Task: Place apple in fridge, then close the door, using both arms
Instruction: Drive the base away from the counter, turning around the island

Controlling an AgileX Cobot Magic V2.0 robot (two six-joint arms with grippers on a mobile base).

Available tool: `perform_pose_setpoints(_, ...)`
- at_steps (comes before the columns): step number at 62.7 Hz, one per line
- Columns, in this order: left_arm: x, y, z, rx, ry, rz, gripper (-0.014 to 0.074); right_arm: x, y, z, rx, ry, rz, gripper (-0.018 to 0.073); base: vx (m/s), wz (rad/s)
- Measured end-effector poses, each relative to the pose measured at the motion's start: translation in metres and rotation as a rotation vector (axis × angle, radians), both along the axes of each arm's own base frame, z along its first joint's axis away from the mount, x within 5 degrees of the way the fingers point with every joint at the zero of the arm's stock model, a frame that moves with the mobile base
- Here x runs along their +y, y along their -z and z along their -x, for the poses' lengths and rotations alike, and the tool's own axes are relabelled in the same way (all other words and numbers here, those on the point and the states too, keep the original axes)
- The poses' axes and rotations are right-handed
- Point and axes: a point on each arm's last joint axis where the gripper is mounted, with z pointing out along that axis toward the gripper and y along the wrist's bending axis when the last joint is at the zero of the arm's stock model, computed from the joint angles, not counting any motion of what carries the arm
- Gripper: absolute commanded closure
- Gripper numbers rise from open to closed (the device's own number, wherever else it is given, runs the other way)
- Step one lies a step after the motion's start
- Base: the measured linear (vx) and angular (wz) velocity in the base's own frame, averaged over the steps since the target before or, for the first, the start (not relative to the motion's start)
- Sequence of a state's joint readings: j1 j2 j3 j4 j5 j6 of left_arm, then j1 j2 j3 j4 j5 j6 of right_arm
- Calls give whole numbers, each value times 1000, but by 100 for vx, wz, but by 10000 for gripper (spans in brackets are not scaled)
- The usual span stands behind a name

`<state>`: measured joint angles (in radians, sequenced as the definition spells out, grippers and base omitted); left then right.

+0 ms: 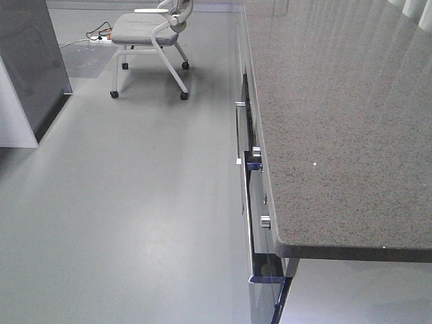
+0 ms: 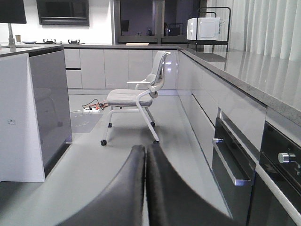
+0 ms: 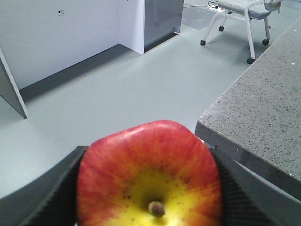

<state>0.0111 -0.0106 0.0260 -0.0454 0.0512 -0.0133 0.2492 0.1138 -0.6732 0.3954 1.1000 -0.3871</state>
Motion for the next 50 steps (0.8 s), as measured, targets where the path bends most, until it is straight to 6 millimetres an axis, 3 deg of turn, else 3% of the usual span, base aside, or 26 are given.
perform_pose_setpoints(50,0,0,0,0,0,0,603,0,0,0,1,-1,2,204,0,14)
